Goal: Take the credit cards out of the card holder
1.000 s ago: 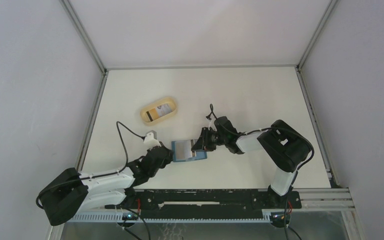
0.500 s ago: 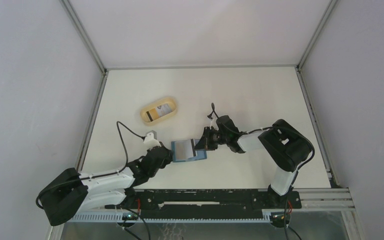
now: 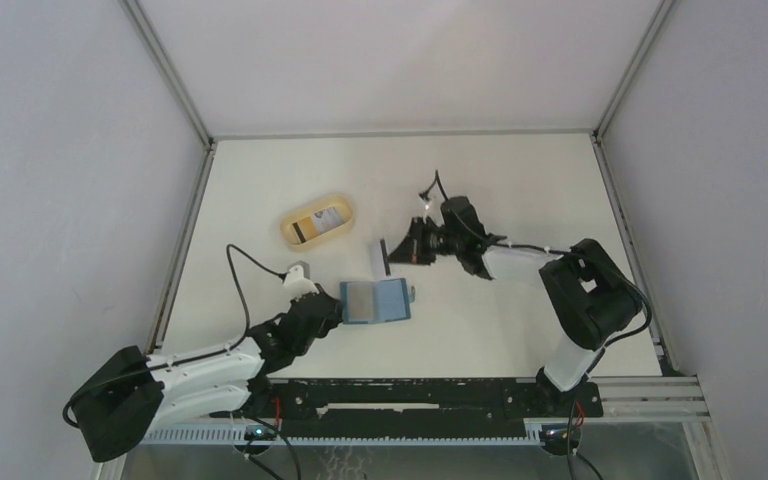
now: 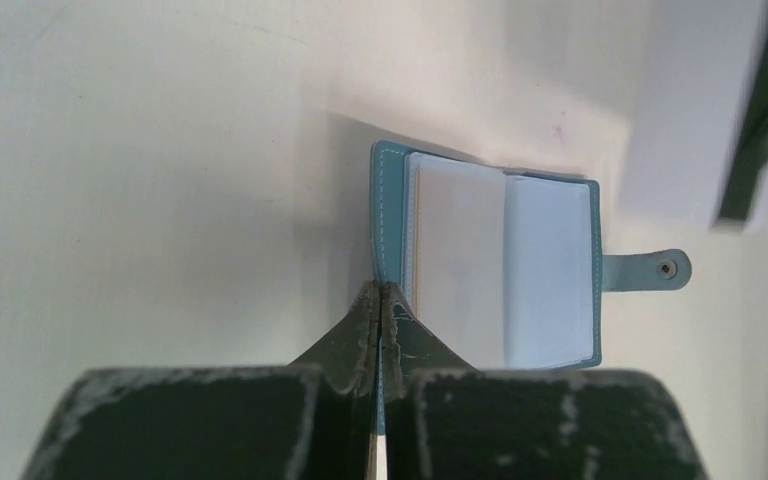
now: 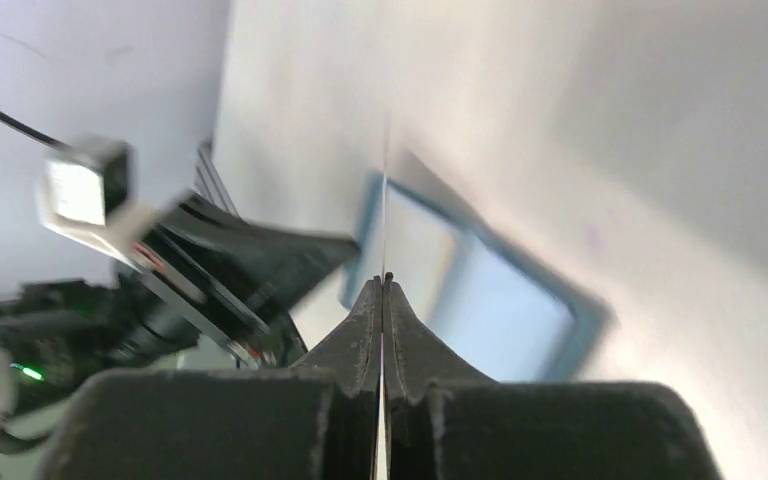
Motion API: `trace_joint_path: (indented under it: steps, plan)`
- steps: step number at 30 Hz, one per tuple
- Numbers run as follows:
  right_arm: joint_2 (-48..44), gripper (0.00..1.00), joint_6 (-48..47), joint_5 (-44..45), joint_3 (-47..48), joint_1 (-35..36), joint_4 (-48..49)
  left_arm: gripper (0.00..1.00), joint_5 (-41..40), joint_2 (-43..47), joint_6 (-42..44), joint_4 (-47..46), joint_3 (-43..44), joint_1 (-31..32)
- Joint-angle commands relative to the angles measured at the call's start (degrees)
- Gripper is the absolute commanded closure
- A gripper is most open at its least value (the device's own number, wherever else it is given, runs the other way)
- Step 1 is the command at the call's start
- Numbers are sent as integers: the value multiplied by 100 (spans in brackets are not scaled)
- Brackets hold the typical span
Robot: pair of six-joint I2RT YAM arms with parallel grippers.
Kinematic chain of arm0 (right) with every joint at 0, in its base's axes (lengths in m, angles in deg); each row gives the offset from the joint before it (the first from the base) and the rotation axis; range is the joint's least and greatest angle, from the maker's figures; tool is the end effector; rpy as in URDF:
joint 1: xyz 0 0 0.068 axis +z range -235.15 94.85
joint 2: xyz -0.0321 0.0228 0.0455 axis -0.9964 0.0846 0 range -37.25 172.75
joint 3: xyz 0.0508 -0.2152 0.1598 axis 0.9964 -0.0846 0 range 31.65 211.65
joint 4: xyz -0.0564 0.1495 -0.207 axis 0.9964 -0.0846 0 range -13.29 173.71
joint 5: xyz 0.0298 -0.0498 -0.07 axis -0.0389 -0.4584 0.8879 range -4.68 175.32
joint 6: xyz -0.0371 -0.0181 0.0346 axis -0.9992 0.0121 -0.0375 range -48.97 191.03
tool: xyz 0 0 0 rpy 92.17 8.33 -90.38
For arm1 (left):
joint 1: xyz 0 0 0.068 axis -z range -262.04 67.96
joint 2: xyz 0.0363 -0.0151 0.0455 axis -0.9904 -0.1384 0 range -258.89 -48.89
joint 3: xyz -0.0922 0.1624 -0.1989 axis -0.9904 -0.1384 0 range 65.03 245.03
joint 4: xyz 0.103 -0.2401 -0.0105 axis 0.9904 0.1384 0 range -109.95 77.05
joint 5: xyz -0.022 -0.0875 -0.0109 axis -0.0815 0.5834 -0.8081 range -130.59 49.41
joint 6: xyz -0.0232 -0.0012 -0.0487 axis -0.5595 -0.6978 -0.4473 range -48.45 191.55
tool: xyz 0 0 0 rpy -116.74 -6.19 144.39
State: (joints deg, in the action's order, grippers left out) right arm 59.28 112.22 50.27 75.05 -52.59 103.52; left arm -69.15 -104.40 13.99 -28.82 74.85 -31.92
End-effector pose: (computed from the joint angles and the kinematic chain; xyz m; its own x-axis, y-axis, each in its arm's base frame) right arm 0.2682 0.1955 0.1591 -0.9049 0.0619 -0.4210 -0.3309 0.5196 0.7877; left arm 0.1212 -0.1187 0.1345 -0.5679 -0.4764 -0.6712 -0.0943 0.8478 -0.5219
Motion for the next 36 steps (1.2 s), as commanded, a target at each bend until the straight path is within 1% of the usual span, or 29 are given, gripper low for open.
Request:
trace_joint_path:
  steps: [1,4,7,9,11,14,16,22,24,28,33,36]
  plan:
    - [299,100,-699,-35,1911,219,-885,100,-252,262,-57,193,-108,30]
    - [1035,100,-791,-260,3053,219,-1395,100,-294,394,-113,310,-149,23]
    - [1618,100,-714,-69,3795,220,-1398,100,-337,505,-202,315,-235,24]
    - [2063,100,-959,116,4579,233,-1869,100,-343,579,-212,345,-252,23]
    - [2563,100,-1291,163,5498,242,-2570,100,-343,671,-212,409,-269,25]
    - [3223,100,-1723,223,6699,260,-3252,100,-352,801,-206,496,-293,23]
    - [3574,100,-1875,288,7356,267,-3473,100,-373,831,-190,520,-285,26]
    - [4642,100,-2159,472,8885,286,-4163,100,-362,792,-133,578,-249,23]
    - [4845,100,-2240,513,9121,328,-4310,100,-369,787,-122,592,-245,24]
    - [4947,100,-2261,567,9017,403,-4325,100,-379,750,-99,589,-221,23]
    - [4667,100,-2094,614,8157,386,-3867,100,-338,635,-93,503,-210,25]
    - [4512,100,-2053,587,7788,342,-3767,100,-311,639,-68,495,-193,23]
